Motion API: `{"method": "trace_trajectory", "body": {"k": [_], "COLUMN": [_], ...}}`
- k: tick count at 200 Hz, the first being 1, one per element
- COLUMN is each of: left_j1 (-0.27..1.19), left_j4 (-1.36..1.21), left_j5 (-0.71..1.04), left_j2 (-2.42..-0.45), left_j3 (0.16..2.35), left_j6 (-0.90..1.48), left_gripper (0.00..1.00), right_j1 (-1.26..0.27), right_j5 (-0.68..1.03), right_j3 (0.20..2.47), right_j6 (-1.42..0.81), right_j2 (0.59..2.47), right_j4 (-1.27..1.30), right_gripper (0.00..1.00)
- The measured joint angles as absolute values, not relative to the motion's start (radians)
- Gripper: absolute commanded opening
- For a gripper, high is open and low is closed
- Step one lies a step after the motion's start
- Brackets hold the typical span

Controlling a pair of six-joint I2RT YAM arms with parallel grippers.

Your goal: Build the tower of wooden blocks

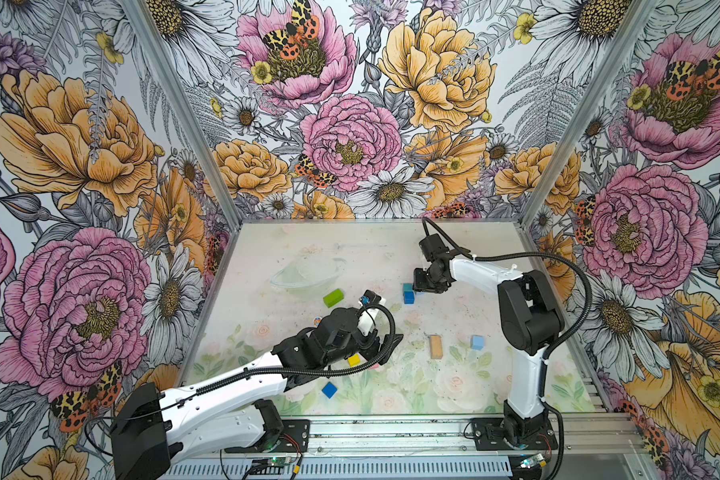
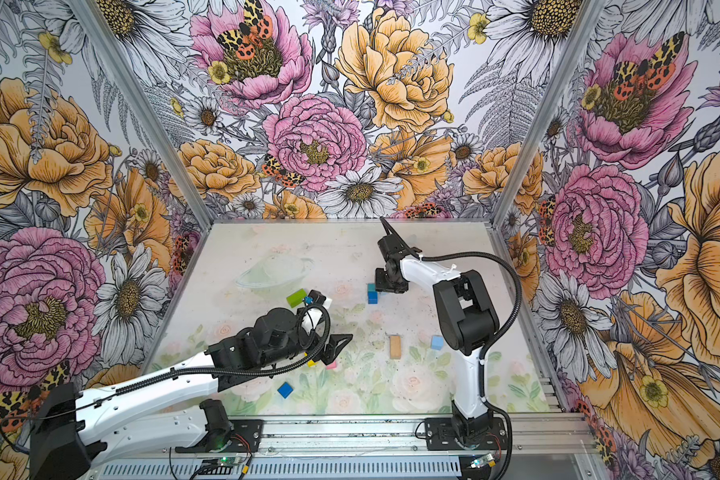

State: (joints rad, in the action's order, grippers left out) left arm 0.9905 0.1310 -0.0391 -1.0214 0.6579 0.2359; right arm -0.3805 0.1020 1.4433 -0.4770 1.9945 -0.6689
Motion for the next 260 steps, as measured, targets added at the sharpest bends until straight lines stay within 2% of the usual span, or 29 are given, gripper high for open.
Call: {"method": "trace_trajectory", "body": {"k": [74, 87, 226, 260], "left_j1": [0.991, 0.991, 0.985, 0.983], "left_j4": [0.131, 0.133, 0.168, 0.169], "left_j5": [-0.039, -0.039, -0.04, -0.04], "left_j2": [-0.97, -0.955, -0.791, -0.773], "left_j3": [0.628, 0.625, 0.561, 0.551], "left_j6": [0.257, 0.259, 0.263, 0.262], "left_gripper": [0.99, 0.99, 0.99, 0.99], "right_j1": [-0.408, -0.416, -0.447, -0.453], "right_j5": [0.091, 0.083, -0.001, 0.0], "right_j3": [1.443, 1.443, 1.543, 1.573], "right_j6": [-0.489, -0.495, -0.56, -0.561], "right_j2": [1.958, 1.958, 2.048, 2.062], "right_j4": [-0.68, -0.682, -0.767, -0.772], "right_gripper": [0.72, 0.82, 0.83, 0.8]}}
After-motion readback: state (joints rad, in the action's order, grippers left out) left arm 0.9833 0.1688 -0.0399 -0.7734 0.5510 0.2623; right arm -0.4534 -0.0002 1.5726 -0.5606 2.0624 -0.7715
